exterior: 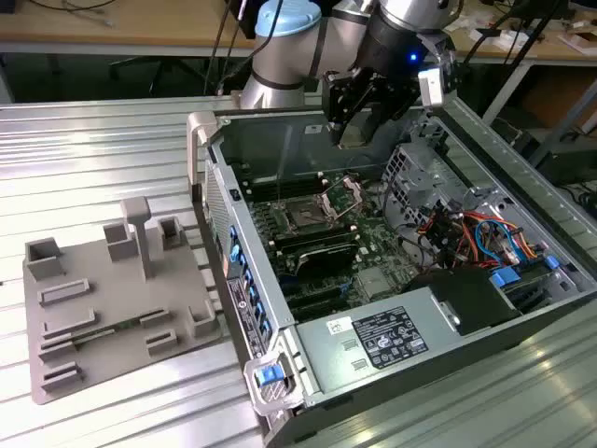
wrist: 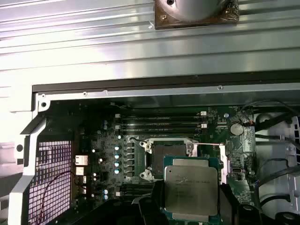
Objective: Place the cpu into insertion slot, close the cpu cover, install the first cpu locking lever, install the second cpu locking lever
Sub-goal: 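Place the cpu into insertion slot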
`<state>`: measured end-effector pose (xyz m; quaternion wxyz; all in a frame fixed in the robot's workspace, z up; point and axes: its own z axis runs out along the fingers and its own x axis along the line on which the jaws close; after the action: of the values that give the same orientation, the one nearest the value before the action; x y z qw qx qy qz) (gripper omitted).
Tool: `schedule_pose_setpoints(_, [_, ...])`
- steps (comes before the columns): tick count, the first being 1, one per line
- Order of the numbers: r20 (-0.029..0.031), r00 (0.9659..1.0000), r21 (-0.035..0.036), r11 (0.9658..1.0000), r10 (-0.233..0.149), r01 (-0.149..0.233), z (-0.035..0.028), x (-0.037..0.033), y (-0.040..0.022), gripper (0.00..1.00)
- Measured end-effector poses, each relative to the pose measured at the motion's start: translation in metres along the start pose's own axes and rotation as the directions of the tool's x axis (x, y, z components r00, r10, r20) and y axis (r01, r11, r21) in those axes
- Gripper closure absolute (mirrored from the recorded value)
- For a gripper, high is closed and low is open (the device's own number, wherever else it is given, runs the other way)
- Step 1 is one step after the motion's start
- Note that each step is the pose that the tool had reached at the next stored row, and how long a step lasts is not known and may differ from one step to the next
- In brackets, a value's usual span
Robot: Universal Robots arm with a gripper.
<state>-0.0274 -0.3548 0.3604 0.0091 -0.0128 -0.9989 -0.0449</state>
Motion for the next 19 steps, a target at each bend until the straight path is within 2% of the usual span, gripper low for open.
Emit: schedule_pose_setpoints(19, [-0.0001, 1.0000, 0.0002, 1.0000, 0.000, 0.000, 0.0031, 0.0004, -0.0003, 0.45])
